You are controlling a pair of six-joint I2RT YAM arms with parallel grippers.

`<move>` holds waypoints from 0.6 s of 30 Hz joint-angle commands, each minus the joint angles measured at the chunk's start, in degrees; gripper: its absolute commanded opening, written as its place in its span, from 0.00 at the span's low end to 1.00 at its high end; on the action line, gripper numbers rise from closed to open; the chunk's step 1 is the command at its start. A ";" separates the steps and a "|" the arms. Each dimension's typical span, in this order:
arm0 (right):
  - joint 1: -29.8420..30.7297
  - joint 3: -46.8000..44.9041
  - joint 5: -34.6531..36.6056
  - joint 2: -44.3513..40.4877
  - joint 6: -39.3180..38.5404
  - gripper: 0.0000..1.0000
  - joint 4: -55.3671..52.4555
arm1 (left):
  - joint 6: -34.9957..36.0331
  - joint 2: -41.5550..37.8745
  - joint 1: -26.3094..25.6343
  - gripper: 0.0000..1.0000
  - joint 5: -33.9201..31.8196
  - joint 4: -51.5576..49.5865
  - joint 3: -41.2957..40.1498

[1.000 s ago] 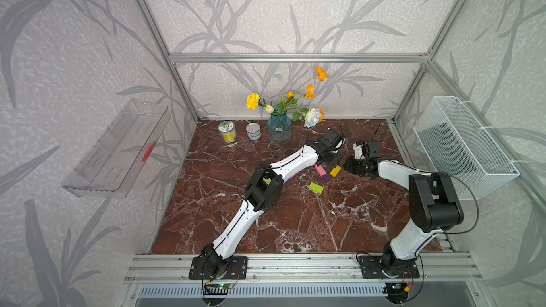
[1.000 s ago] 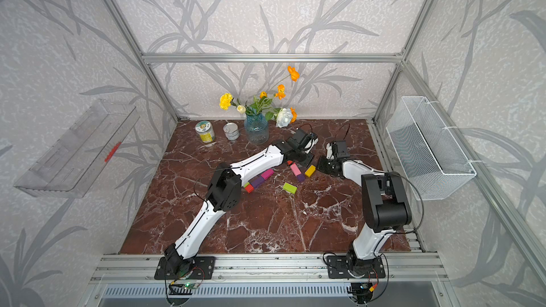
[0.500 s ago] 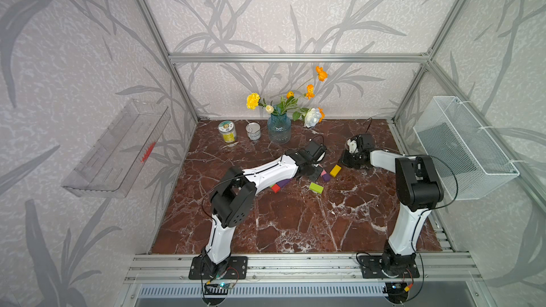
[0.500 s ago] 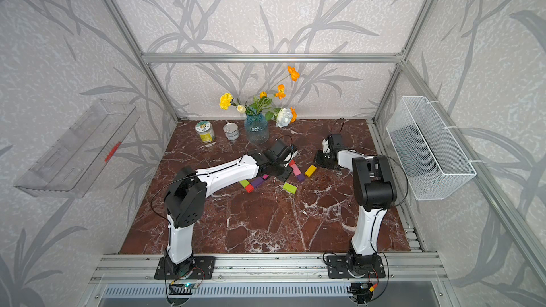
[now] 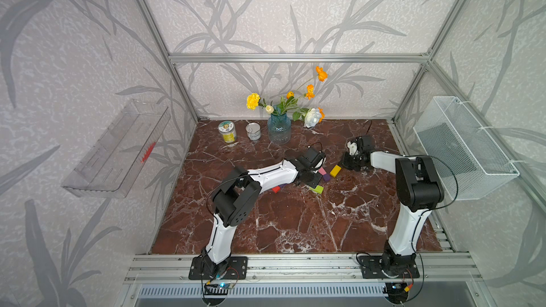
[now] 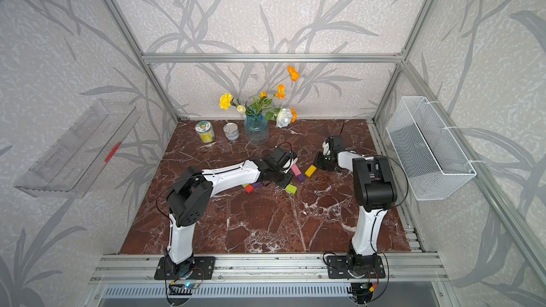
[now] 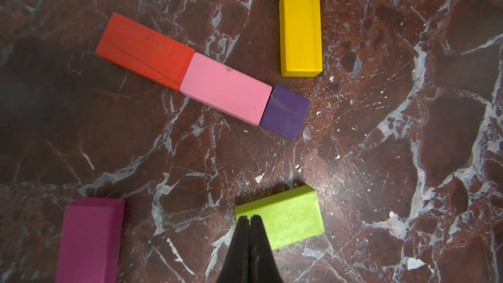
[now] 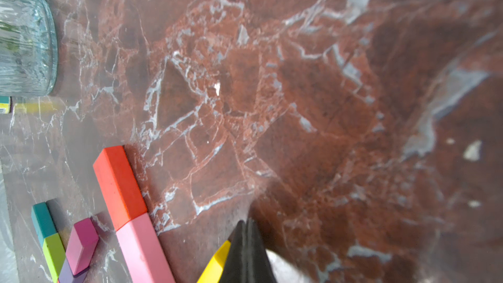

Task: Assemble the letter v with building blocks
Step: Assemble the building block at the center of the board.

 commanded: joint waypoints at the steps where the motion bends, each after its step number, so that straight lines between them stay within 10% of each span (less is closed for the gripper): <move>1: -0.14 -1.66 -0.24 -2.10 -0.32 0.00 -1.50 | -0.85 2.51 0.40 0.00 0.99 -1.75 2.94; 18: -0.23 -5.46 1.10 -4.81 0.41 0.00 -0.72 | -1.87 8.29 1.68 0.00 2.89 -3.34 8.40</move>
